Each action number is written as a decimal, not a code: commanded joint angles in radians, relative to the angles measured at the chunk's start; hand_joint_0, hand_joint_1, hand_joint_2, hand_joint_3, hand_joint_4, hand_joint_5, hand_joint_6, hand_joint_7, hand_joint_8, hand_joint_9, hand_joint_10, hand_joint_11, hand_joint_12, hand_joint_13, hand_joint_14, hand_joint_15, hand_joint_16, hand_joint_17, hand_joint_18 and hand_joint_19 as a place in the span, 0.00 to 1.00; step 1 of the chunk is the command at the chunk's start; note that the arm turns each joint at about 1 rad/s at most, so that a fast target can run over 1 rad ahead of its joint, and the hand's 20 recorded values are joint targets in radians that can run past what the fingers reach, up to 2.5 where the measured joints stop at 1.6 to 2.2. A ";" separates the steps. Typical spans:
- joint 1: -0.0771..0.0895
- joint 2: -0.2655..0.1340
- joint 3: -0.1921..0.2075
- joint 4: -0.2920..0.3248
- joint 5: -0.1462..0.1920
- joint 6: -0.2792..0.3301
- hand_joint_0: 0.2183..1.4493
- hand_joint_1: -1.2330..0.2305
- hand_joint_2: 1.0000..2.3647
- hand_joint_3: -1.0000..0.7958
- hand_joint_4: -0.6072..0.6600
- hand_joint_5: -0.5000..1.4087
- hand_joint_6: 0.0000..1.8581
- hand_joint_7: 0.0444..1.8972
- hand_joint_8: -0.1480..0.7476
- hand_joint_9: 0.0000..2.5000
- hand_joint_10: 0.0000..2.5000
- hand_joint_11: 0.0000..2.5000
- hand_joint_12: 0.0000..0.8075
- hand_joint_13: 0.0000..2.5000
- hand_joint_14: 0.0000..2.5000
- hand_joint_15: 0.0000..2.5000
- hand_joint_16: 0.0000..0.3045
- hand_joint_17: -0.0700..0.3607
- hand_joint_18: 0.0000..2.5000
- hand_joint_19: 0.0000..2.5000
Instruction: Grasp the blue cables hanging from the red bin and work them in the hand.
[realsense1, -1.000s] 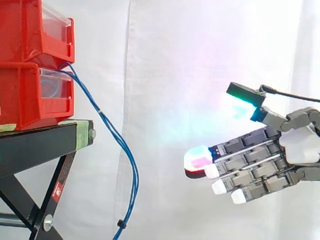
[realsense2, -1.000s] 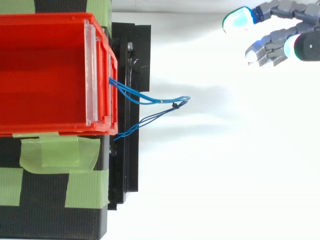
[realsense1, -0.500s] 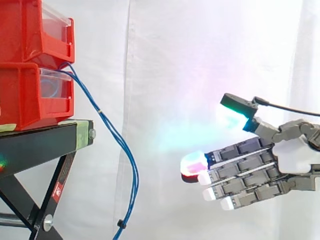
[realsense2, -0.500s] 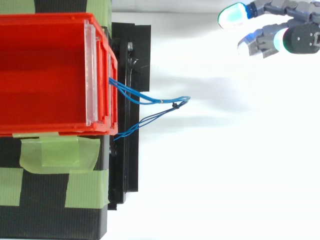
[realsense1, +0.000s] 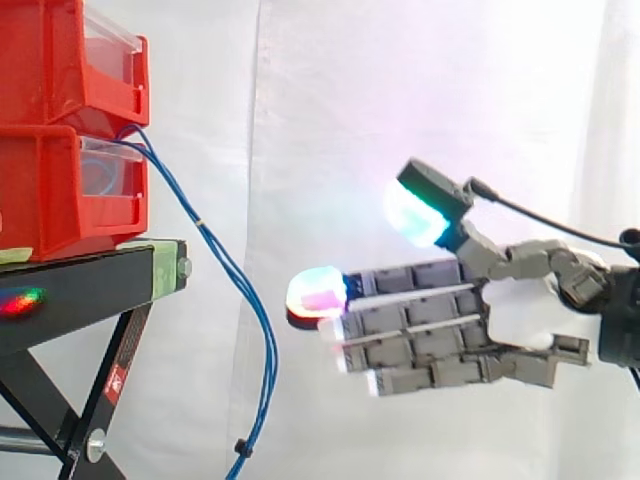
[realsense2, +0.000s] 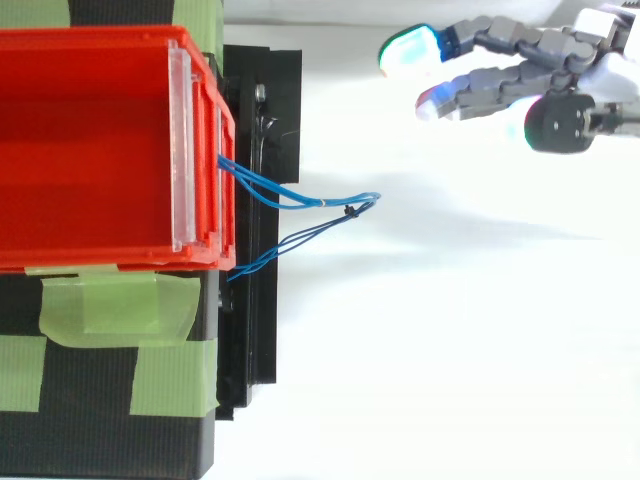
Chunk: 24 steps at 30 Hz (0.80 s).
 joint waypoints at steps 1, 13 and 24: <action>0.011 -0.001 0.012 0.036 -0.015 -0.024 0.41 0.45 0.00 0.06 0.62 0.14 0.00 0.37 0.52 0.17 0.00 0.19 0.50 0.12 0.00 0.13 0.18 0.45 0.07 0.14; 0.034 -0.104 0.059 0.056 -0.046 0.012 0.41 0.46 0.00 0.06 0.63 0.14 0.00 0.37 0.54 0.19 0.00 0.19 0.53 0.16 0.00 0.16 0.19 0.46 0.11 0.17; 0.031 -0.115 0.081 0.067 -0.086 0.019 0.42 0.46 0.00 0.06 0.63 0.14 0.00 0.37 0.54 0.21 0.01 0.21 0.53 0.21 0.01 0.19 0.19 0.46 0.16 0.19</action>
